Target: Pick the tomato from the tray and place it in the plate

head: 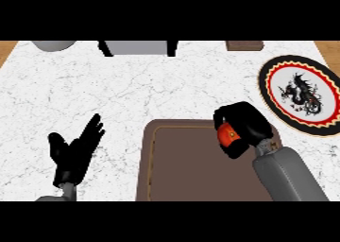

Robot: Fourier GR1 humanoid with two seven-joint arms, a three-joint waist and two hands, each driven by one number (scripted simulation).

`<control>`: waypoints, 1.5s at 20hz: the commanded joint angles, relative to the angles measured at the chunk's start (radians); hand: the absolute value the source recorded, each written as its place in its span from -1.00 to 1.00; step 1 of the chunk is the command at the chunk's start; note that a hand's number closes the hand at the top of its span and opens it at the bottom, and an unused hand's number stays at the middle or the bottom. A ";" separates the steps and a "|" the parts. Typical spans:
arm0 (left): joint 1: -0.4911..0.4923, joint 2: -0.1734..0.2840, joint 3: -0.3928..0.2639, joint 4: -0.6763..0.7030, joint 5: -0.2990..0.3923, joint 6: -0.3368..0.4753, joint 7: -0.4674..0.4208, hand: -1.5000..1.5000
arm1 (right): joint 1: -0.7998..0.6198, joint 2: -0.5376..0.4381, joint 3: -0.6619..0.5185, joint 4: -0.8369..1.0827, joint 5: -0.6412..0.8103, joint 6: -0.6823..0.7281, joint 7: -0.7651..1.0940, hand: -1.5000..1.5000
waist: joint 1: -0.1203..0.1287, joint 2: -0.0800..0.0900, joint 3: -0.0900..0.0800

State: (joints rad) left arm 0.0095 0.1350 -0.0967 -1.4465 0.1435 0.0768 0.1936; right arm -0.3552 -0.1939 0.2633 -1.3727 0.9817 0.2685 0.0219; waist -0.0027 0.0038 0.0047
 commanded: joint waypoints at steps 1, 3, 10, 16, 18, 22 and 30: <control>0.011 0.001 0.004 0.003 0.000 0.005 0.006 0.00 | -0.040 0.048 -0.215 0.062 0.027 -0.122 0.290 1.00 | -0.026 0.016 -0.005; 0.022 0.006 0.003 -0.006 0.000 0.001 0.003 0.00 | -0.073 0.053 -0.293 0.062 0.045 -0.199 0.389 1.00 | -0.029 0.020 -0.004; 0.010 0.019 -0.007 -0.025 -0.005 -0.015 0.009 0.00 | -0.264 0.053 -0.449 0.076 0.278 -0.482 0.800 1.00 | 0.059 0.030 -0.011; -0.017 0.007 -0.043 -0.018 -0.015 -0.034 0.014 0.00 | -0.392 0.044 -0.549 0.136 0.530 -0.702 1.130 1.00 | 0.097 0.042 -0.009; -0.040 -0.011 -0.065 -0.019 -0.028 -0.024 0.025 0.00 | -0.435 0.061 -0.564 0.166 0.620 -0.751 1.214 1.00 | 0.107 0.044 -0.008; -0.019 -0.016 -0.065 -0.002 -0.022 -0.031 0.013 0.00 | -0.425 0.087 -0.636 0.205 0.760 -0.905 1.284 1.00 | 0.105 0.044 -0.005; -0.033 -0.014 -0.044 0.015 -0.018 -0.019 0.024 0.00 | -0.431 0.105 -0.786 0.274 1.049 -1.008 1.361 1.00 | 0.082 0.034 -0.005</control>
State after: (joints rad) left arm -0.0308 0.1213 -0.1462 -1.4655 0.1231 0.0586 0.2140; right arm -0.7725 -0.1026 -0.4714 -1.1307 1.9039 -0.5910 1.1356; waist 0.0900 0.0381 0.0023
